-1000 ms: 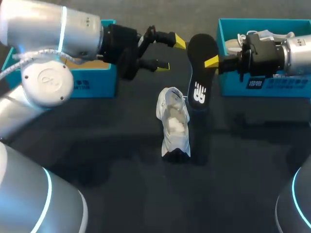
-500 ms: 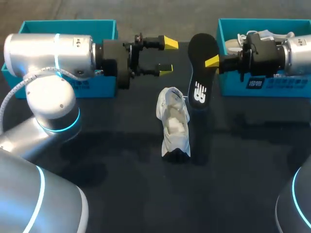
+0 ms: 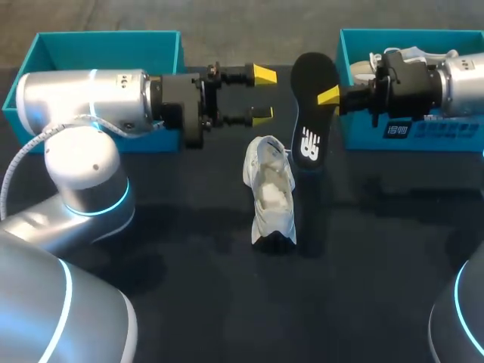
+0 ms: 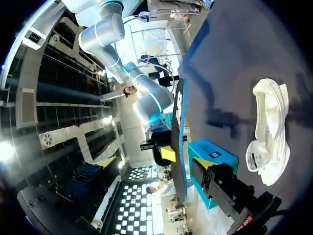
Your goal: Take the shoe out of the shoebox, open the shoe tongue, remove and reinsert the insole, then place the shoe into the shoebox
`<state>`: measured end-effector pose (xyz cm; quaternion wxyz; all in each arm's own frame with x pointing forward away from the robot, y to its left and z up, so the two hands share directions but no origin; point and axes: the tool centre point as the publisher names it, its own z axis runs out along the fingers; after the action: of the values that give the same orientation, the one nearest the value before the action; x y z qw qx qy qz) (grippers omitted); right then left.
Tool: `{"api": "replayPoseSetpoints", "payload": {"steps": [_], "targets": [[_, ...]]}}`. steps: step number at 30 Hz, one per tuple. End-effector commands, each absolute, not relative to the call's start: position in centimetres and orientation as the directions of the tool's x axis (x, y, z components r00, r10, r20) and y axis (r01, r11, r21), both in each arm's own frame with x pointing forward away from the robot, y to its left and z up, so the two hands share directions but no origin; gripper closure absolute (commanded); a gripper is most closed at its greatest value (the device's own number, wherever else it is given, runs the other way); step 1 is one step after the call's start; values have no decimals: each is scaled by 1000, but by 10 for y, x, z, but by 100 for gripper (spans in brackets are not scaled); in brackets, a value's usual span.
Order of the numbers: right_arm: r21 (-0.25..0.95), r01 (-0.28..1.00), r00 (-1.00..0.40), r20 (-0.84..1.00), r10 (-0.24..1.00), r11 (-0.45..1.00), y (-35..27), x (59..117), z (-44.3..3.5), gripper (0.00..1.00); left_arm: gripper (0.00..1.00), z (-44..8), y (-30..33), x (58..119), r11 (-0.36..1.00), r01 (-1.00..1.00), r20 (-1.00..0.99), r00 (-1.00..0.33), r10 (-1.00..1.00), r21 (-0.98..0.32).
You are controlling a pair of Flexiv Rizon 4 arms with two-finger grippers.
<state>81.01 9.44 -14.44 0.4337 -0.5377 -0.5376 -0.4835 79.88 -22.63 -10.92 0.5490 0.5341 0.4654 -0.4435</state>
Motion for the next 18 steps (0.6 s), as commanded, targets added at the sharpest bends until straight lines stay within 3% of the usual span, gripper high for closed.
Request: {"api": "replayPoseSetpoints", "payload": {"steps": [1,8,10,13,15,18], "targets": [[49,998,-42,986,164,-42,96,811,-143,100,0,-117,-232,799,35,984,-984,177,6,177],[46,999,-40,986,165,-29,102,808,-141,100,2,-123,-242,805,45,986,-985,166,-50,163],[46,999,-41,985,166,-26,103,807,-140,100,13,-124,-245,806,42,987,-985,160,-68,157],[44,999,-40,985,167,-20,105,805,-139,100,14,-126,-248,807,15,990,-987,144,-78,143],[41,999,-39,985,168,-11,107,804,-139,100,27,-128,-250,809,14,988,-986,152,-72,151],[38,999,-37,985,171,-5,110,801,-138,100,32,-129,-253,812,17,988,-986,152,-69,151]]}}
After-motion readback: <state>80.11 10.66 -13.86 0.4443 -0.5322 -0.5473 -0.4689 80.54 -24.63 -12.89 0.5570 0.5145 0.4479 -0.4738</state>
